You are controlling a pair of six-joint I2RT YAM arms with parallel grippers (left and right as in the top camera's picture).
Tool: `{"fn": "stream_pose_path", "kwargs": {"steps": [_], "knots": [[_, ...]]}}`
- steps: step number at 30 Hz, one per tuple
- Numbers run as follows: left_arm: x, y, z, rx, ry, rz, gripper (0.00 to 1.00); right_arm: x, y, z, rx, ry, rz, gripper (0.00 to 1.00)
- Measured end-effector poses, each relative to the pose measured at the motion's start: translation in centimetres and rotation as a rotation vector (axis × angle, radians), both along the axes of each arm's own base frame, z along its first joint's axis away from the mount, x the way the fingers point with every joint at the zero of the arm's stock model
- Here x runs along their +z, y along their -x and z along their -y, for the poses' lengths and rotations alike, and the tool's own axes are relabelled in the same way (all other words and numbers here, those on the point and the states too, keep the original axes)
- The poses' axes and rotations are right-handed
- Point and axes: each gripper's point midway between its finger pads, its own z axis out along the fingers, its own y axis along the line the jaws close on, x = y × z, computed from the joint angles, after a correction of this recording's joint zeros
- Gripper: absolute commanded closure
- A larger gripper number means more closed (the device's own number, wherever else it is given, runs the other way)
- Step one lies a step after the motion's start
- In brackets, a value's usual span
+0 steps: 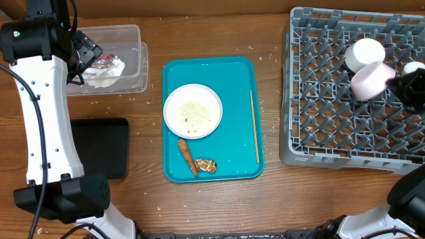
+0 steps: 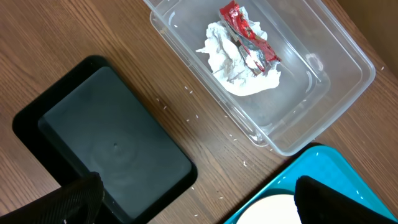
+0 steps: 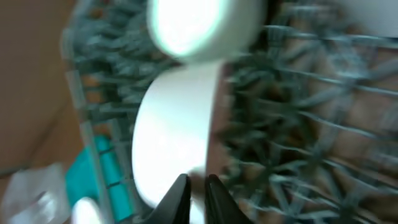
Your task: Sort waste into correct bins and load items into the dishwasher
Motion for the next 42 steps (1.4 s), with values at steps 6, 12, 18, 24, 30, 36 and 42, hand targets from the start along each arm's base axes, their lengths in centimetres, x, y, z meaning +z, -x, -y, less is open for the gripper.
{"fn": "stream_pose_path", "kwargs": {"steps": [6, 12, 18, 24, 30, 36, 42], "knots": [[0.0, 0.0, 0.0, 0.000, 0.000, 0.000, 0.00, -2.3, 2.7, 3.4, -0.191, 0.112, -0.202, 0.87], [0.0, 0.0, 0.0, 0.000, 0.000, 0.000, 0.00, -2.4, 3.2, 3.5, -0.251, 0.125, -0.248, 0.87], [0.0, 0.0, 0.0, 0.000, 0.000, 0.000, 0.00, -2.0, 0.8, -4.1, -0.065, 0.108, -0.255, 0.80], [0.0, 0.0, 0.0, 0.000, 0.000, 0.000, 0.00, -2.0, -1.5, -16.8, 0.272, 0.128, -0.236, 0.68], [0.0, 0.0, 0.0, 0.000, 0.000, 0.000, 0.00, -1.8, -0.8, -29.1, 0.575, 0.183, -0.183, 0.36], [0.0, 0.0, 0.0, 0.000, 0.000, 0.000, 0.00, -3.2, 2.2, -34.9, 0.737, 0.323, -0.230, 0.35], [0.0, 0.0, 0.0, 0.000, 0.000, 0.000, 0.00, -9.3, 3.7, -37.8, 0.839, 0.452, -0.359, 0.35]]}}
